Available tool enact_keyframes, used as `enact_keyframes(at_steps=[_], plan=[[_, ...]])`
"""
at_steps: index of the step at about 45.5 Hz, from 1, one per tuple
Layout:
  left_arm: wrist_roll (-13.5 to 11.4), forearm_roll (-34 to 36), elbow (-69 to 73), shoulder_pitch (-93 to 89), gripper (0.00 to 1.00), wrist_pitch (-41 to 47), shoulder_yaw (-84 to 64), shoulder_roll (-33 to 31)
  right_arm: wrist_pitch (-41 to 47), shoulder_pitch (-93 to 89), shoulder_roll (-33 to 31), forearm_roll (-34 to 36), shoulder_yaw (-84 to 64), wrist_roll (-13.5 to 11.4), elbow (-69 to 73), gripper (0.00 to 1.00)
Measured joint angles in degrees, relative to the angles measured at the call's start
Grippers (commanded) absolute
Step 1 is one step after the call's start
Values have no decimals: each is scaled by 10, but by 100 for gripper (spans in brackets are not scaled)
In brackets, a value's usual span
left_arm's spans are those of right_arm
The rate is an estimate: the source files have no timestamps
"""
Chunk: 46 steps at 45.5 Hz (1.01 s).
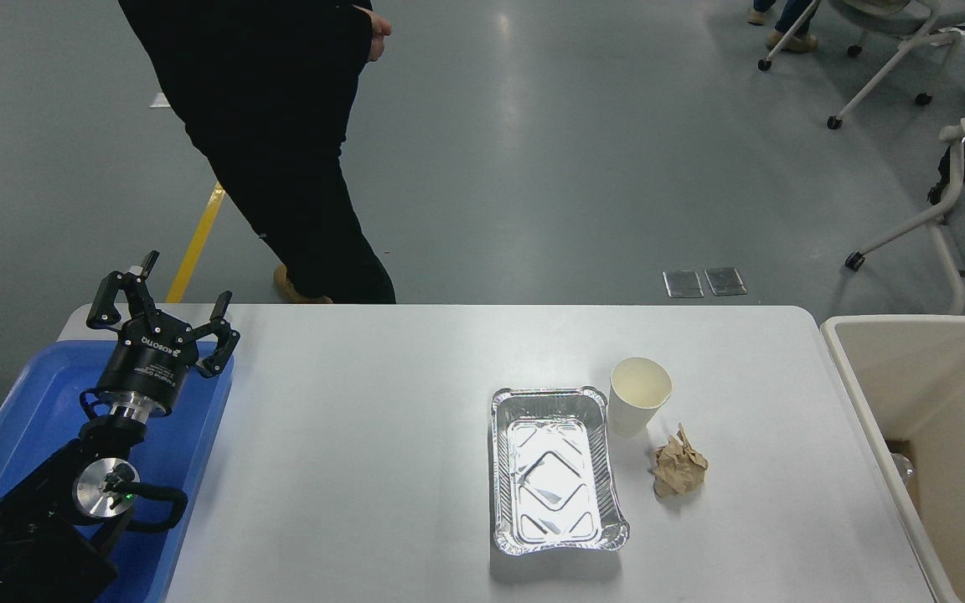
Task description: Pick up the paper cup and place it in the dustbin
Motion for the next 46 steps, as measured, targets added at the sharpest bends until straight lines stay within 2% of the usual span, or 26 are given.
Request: enact_keyframes(at_steps=[46], plan=[[0,0,0,0,98,0,0,0,2,12,-4,0,0,0,3,100]])
